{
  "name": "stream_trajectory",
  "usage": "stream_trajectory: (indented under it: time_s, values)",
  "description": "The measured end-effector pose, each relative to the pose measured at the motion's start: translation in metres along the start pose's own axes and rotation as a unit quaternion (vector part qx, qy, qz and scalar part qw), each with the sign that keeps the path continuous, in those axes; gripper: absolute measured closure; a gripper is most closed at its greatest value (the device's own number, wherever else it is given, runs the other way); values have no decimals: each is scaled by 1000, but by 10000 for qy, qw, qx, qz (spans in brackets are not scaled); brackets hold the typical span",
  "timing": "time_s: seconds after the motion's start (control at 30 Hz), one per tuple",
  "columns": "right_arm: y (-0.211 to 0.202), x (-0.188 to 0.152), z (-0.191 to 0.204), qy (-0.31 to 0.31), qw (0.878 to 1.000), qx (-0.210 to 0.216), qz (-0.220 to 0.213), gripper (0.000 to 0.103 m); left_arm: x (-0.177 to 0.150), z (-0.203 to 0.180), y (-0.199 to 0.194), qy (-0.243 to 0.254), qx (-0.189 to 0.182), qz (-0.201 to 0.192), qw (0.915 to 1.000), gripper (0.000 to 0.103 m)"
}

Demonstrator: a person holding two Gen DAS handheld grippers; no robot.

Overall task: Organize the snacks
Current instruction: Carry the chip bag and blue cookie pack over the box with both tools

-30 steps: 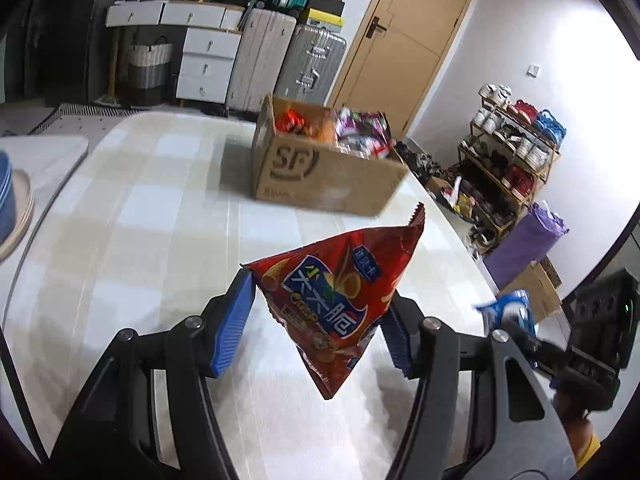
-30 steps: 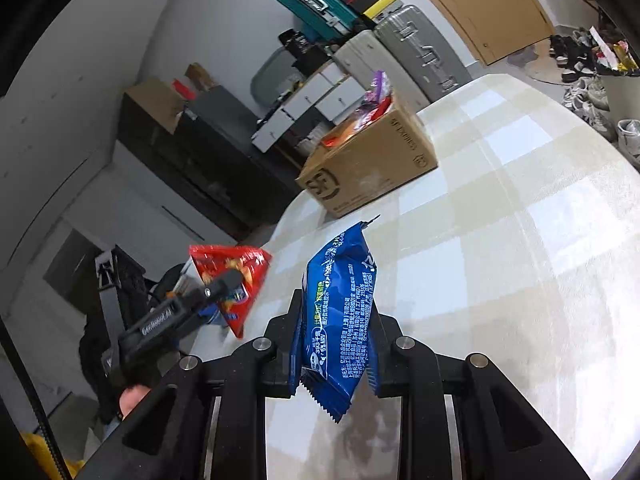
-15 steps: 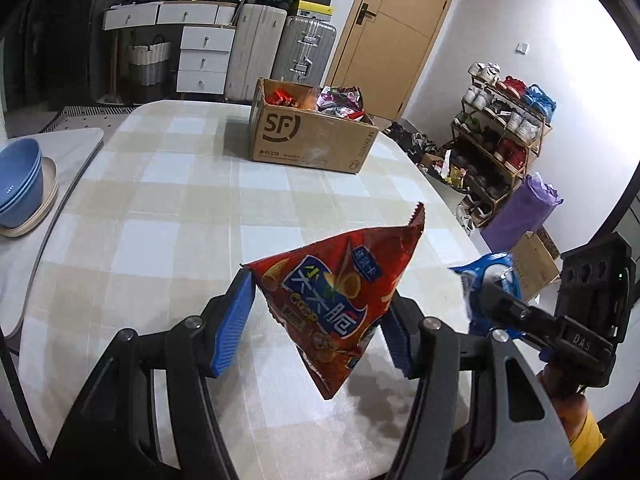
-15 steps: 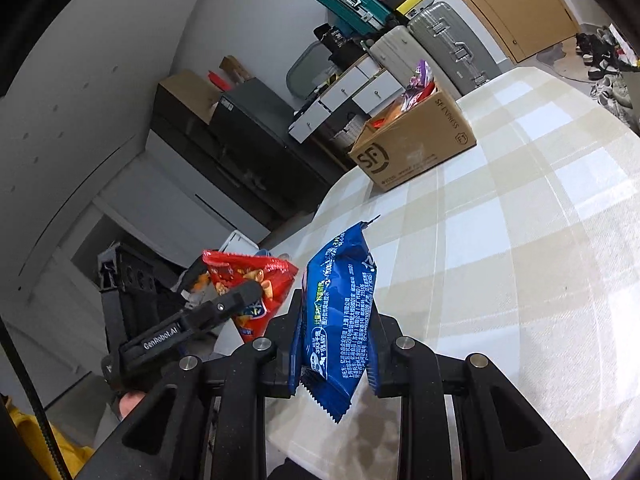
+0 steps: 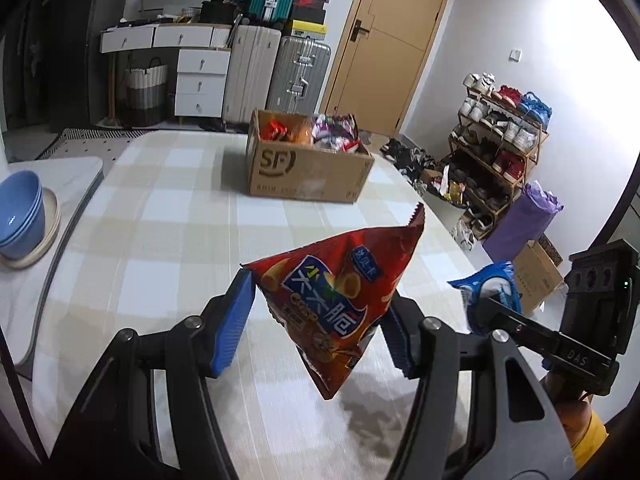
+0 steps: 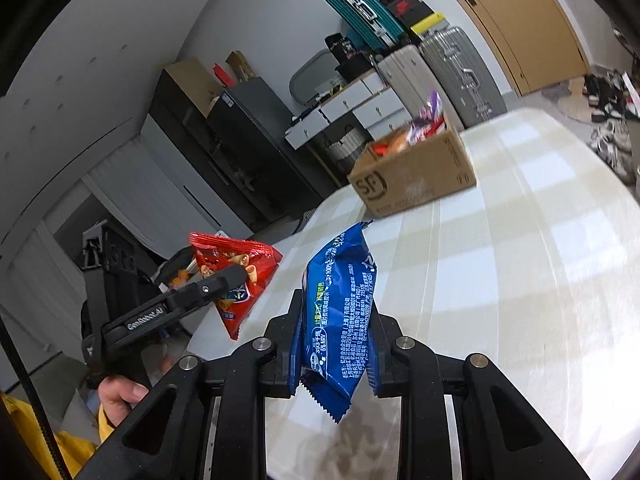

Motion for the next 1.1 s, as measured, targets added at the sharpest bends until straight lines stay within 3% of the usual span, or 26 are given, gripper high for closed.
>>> stream_trajectory:
  time_s: [0.2,0.5,0.63,0.8,1.1]
  values:
    - [12,55,-1,-313,9993,-50,-214,79,39,4,9,62,15,-137,9999,46]
    - [68,161,-8,-732,9971,-61,-177,79,142,10,44,204,65,-372,9991,45]
    - [107,200,-19,-831,9964,-148,31,79,191,7,80,415,319,-454,9976,45]
    - [162,240,-45,-798,9953,-383,383,79,239,9,134,200,223,-218,9993,45]
    - [246,263,-94,-1078,9830,-1015,1085,79,290,5,246,345,368,355,9981,45]
Point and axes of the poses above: each gripper's, at about its wrist camera, not at the fingertips, and y roughly the way its jaws point, z to its left, x to its top, the point moved 4 cm from there along y, roughly the way its jaws point, and after that the axes turned 7 degrees about -y, right-handed, at the moved point
